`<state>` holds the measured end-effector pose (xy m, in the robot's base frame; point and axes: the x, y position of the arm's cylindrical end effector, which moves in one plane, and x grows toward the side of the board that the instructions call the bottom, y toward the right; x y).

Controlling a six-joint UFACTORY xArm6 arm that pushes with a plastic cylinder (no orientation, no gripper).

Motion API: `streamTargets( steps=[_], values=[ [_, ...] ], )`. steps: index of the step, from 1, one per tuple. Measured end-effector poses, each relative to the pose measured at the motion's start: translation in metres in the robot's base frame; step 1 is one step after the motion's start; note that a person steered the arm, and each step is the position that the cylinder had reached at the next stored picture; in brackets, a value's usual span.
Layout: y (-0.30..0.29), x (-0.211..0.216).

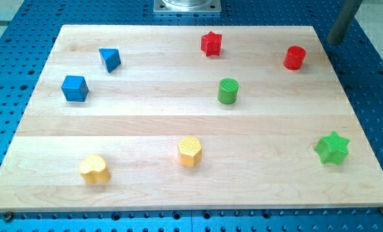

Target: Move the green star vertically to the red circle

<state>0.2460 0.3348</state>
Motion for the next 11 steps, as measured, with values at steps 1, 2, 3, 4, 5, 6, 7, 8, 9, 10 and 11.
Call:
streamTargets(
  steps=[1,2,3,4,5,6,7,8,9,10,11],
  values=[
    [-0.009,0.012],
    [-0.043,0.083],
    [-0.06,0.108],
    [-0.069,0.162],
    [-0.066,0.178],
    [-0.03,0.209],
    [0.011,0.211],
    [0.006,0.251],
    [-0.005,0.257],
    [-0.02,0.264],
    [-0.06,0.271]
  ],
)
